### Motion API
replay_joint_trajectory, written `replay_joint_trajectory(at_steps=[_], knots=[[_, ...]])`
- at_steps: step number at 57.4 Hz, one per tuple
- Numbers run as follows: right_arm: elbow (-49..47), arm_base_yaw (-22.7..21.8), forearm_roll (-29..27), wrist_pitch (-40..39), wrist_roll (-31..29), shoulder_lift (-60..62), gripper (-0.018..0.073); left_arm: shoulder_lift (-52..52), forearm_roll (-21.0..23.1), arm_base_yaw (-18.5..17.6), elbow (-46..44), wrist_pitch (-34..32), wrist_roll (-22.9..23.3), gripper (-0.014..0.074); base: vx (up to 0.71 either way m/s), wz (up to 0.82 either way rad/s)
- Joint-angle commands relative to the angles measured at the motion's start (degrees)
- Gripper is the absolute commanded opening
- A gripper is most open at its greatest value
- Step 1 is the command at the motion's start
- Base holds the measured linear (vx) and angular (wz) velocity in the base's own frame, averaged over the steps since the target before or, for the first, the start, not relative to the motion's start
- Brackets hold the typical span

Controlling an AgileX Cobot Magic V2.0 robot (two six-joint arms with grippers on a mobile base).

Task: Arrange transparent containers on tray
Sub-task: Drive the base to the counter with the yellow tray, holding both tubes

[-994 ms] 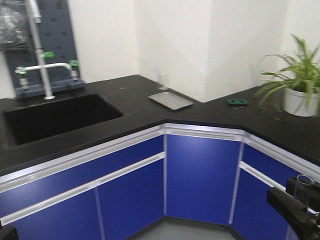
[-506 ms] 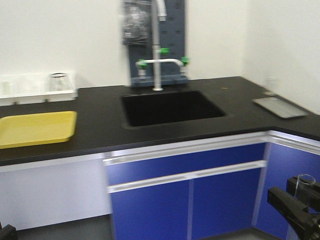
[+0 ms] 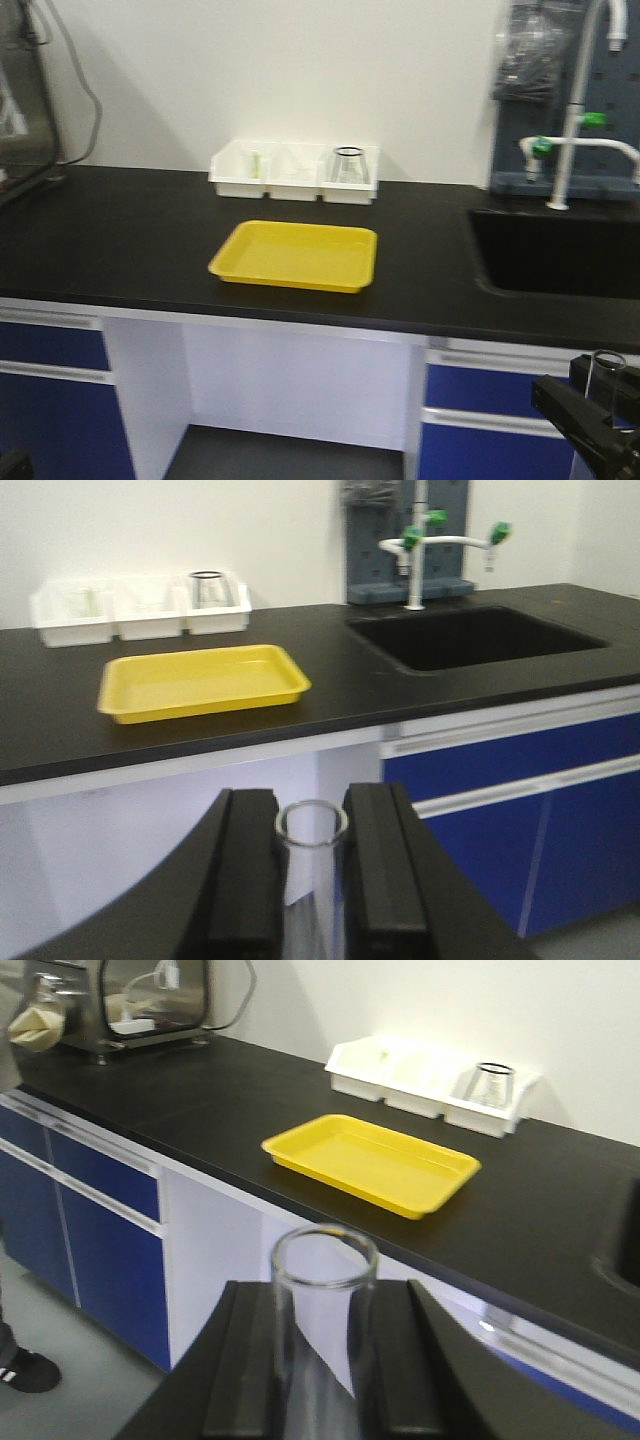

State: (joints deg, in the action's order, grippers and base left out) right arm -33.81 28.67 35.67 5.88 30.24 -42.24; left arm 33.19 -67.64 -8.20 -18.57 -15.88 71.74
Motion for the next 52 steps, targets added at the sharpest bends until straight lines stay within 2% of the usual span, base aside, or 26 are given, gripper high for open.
replay_joint_trajectory(at_steps=[1,23,52], knots=[[-1.88,-0.06,0.78,-3.68,-0.22,0.28,-0.0011,0.16,1.68,-0.33,-1.65,-1.40,0.47,-0.0006,0.28,0.53],[-1.88,-0.06,0.78,-3.68,-0.22,0.28,-0.0011,0.16,1.68,-0.33,-1.65,-1.45,0.47,-0.0006,0.35,0.34],[-1.88,-0.06,0.78,-3.63,-0.22,0.28,-0.0011,0.16,1.68,-0.33,-1.65,-1.38,0.47,-0.0006,0.41,-0.01]])
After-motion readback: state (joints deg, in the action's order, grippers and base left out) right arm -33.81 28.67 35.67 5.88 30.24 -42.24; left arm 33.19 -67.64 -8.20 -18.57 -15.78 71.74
